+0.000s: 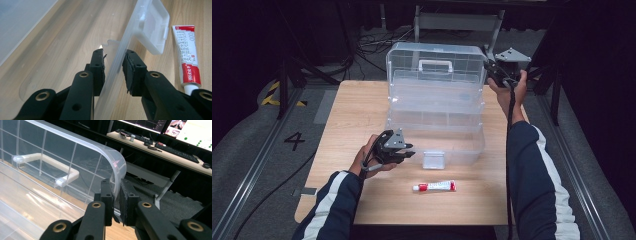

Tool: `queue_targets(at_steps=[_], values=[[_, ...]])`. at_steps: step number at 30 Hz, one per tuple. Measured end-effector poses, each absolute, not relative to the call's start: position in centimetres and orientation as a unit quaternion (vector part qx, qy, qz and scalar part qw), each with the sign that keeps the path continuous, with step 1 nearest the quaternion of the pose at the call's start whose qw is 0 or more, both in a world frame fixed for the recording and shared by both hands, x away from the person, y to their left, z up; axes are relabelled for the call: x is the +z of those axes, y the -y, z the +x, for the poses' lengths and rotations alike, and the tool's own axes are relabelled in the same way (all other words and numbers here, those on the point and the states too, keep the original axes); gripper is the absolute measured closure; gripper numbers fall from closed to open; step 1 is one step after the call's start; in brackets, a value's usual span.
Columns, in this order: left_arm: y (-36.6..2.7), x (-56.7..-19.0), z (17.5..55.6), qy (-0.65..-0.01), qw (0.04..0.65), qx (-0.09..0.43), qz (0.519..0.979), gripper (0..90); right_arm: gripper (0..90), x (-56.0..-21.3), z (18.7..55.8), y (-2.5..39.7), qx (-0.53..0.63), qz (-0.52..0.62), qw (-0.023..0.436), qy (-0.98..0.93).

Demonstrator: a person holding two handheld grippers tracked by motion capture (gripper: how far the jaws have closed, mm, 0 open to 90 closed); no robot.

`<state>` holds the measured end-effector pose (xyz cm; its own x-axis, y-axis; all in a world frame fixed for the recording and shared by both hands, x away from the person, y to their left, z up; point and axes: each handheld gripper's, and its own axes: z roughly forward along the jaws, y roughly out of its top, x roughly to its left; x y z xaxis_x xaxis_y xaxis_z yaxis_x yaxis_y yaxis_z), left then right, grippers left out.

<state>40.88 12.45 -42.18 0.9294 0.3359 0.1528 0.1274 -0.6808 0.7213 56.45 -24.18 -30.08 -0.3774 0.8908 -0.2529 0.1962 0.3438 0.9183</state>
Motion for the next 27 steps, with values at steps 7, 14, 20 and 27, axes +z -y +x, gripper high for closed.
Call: queue_targets(at_steps=[7,14,20,27], values=[[-12.5,-42.1,40.9,-0.127,0.377,0.132,0.908,71.8,81.9,-29.9,57.6,24.1,0.415,0.39,0.393,-0.722],[-12.7,-42.2,40.8,-0.125,0.381,0.127,0.907,72.2,81.6,-30.1,58.2,24.0,0.41,0.393,0.389,-0.725],[-12.8,-42.2,40.5,-0.121,0.38,0.124,0.908,72.6,81.3,-30.0,58.7,23.8,0.398,0.395,0.381,-0.735],[-12.9,-42.2,40.1,-0.123,0.381,0.123,0.908,72.5,81.3,-30.3,59.2,23.8,0.398,0.401,0.375,-0.735]])
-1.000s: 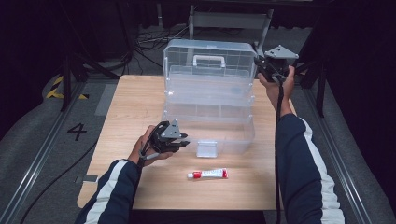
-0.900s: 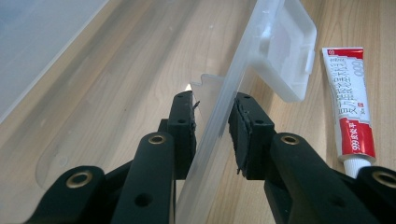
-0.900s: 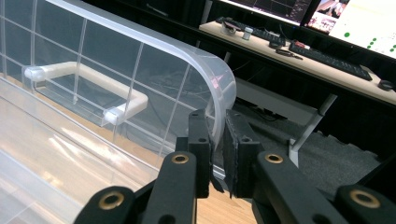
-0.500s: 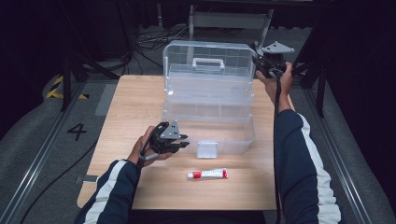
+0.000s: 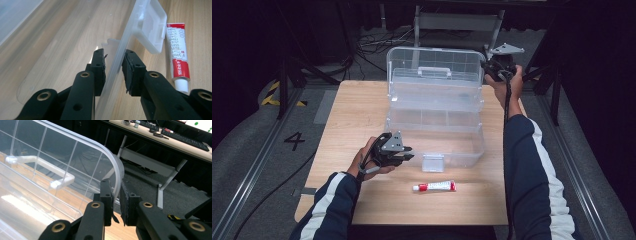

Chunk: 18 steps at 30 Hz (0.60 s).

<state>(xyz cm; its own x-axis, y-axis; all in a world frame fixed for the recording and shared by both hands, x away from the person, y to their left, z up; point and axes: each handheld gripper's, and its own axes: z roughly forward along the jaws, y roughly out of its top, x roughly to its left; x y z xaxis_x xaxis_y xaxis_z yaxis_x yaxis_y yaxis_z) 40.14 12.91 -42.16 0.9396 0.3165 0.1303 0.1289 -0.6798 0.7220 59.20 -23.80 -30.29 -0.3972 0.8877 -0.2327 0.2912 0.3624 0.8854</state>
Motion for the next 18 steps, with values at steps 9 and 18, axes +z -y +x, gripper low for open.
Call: queue_targets(at_steps=[9,18], values=[[-13.0,-42.1,39.8,-0.12,0.38,0.123,0.909,72.7,81.0,-30.8,59.7,23.7,0.395,0.404,0.372,-0.736],[-13.1,-42.1,39.4,-0.116,0.375,0.123,0.912,72.9,80.5,-31.5,60.4,23.7,0.392,0.41,0.367,-0.737]])
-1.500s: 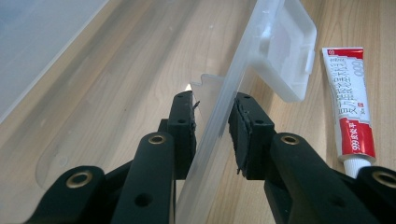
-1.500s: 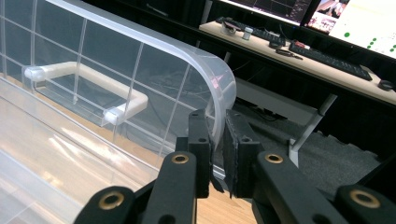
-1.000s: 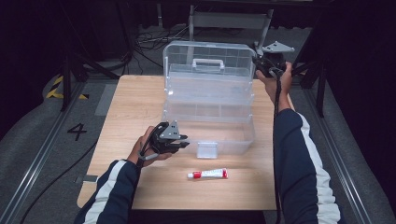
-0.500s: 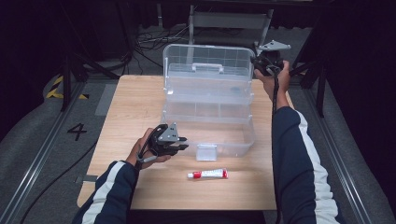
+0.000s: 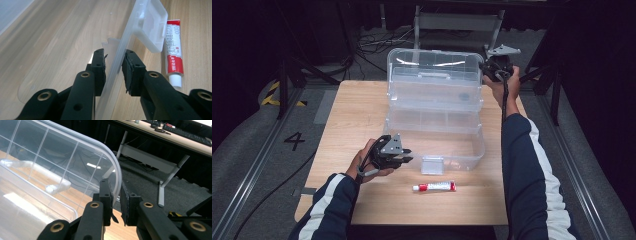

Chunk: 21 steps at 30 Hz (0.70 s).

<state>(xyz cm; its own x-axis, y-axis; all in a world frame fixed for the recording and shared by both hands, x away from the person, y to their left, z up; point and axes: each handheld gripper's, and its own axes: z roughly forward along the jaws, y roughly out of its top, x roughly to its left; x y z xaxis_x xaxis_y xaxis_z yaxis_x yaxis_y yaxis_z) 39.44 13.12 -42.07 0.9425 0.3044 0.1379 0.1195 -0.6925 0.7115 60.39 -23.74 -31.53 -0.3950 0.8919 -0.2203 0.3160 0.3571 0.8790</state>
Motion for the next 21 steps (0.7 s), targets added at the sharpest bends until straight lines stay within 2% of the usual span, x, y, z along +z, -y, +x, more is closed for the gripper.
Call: queue_targets(at_steps=[21], values=[[-13.2,-42.2,39.3,-0.118,0.38,0.124,0.909,72.1,80.4,-34.1,64.0,24.0,0.395,0.435,0.332,-0.738]])
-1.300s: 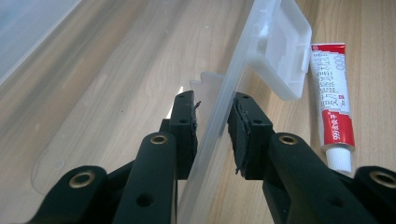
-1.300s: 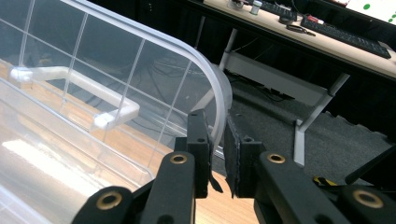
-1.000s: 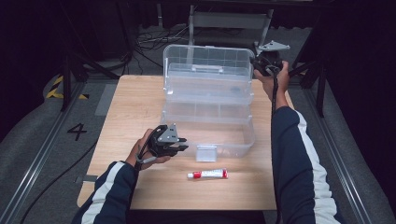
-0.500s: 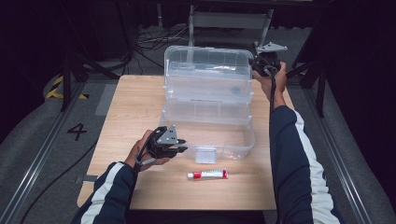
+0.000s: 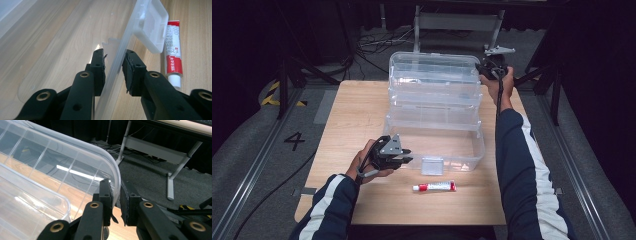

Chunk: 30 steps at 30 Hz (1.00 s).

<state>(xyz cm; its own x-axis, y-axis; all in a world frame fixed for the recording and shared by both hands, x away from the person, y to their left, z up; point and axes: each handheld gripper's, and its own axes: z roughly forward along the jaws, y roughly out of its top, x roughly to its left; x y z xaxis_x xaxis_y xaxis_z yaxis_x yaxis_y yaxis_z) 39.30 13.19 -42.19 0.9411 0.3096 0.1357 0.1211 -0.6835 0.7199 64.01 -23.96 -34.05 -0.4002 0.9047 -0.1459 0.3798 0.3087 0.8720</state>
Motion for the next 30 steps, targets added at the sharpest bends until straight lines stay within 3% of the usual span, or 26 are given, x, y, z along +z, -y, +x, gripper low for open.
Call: queue_targets(at_steps=[30], values=[[-13.2,-42.3,39.2,-0.129,0.387,0.127,0.904,70.6,79.8,-35.2,65.7,23.6,0.36,0.437,0.323,-0.759]])
